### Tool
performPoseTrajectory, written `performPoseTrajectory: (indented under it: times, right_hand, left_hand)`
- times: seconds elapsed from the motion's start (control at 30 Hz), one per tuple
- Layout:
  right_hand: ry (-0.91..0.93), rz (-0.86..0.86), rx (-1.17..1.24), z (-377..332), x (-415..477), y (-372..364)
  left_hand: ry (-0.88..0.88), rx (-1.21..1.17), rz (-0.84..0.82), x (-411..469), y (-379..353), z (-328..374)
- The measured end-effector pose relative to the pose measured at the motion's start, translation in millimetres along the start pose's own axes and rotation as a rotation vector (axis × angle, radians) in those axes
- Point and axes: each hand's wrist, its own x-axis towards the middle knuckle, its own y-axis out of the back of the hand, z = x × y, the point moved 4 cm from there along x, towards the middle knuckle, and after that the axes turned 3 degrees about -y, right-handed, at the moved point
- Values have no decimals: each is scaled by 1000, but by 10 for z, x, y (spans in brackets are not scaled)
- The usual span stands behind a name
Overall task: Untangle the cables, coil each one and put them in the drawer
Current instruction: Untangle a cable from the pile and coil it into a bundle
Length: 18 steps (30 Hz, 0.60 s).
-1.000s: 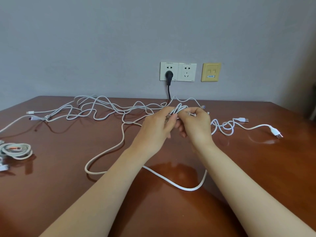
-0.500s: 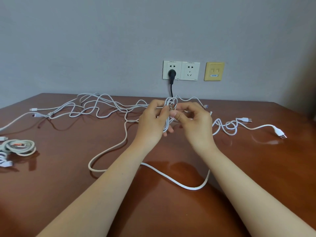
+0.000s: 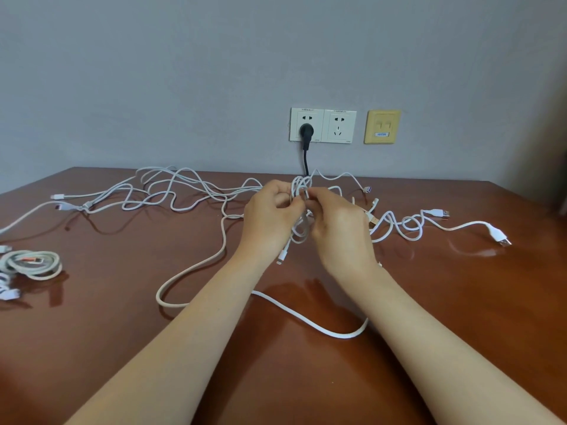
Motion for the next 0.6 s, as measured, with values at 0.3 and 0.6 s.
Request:
performPoseTrajectory:
  times: [0.3,0.6]
  right_hand:
    - [90,13,-55,-45,40,-10]
    - [-151,-119,140,126,97,70]
  left_hand:
    - [90,-235,-102,7,8,-1]
    - [20,-78,-100,-36,-4,29]
